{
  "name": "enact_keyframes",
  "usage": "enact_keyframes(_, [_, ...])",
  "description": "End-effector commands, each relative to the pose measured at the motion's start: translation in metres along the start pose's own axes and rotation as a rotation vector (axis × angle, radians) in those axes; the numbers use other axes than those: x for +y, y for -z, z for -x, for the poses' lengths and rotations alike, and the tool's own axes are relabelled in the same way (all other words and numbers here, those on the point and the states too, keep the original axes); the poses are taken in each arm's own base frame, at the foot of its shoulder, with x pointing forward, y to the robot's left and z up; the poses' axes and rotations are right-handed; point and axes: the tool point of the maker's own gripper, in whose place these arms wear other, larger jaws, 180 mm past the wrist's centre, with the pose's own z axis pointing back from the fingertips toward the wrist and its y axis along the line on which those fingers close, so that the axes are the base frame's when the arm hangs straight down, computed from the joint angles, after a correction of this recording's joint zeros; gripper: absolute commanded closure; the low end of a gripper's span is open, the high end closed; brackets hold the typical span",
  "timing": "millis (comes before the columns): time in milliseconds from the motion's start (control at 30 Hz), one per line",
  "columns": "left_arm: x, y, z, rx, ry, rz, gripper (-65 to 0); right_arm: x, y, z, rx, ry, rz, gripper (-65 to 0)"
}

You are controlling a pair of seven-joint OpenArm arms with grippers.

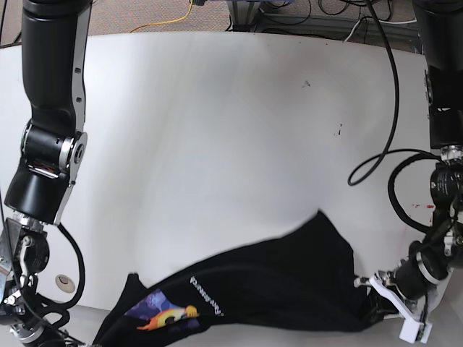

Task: Layout the t-shirt on the table in an organized manner, then fold the t-shirt properly
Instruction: 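Lift the shirt with both grippers and swing it across the table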

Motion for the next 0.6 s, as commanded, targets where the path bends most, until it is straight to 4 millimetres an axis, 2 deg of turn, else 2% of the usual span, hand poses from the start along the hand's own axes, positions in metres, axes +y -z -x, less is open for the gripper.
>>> enact_keyframes(0, [0.0,-0.019,-0.034,-0.077,0.057,0.03,0.0,-0.008,-0.014,-0.055,-0.13,-0.025,0.017,0.0])
enact_keyframes(133, [-0.006,-0.035,-0.052,-0.117,0.102,0.048,0.0,-0.017,-0.026,-0.057,-0.097,-0.063,0.046,0.0])
enact_keyframes(233, [-0.003,-0.045,-0.057,-0.125,0.114,0.05,0.0,-0.013,-0.032,-0.043,-0.061,-0.092,0.051,0.0])
enact_keyframes(333, [-0.003,-0.055,-0.059,-0.127,0.124,0.057,0.0,-0.007,-0.04,-0.015,-0.015,-0.125,0.056,0.0])
enact_keyframes(400, [-0.001,-0.056,-0.048,-0.109,0.109,0.06,0.0,-0.006,-0.046,0.008,0.013,-0.121,0.062,0.0])
enact_keyframes(433, [0.001,-0.057,-0.04,-0.101,0.097,0.059,0.0,-0.006,-0.052,0.029,0.038,-0.103,0.067,0.0])
enact_keyframes(567, [0.0,-0.058,-0.011,-0.06,0.072,0.062,0.0,0.004,-0.07,0.083,0.112,-0.092,0.062,0.0])
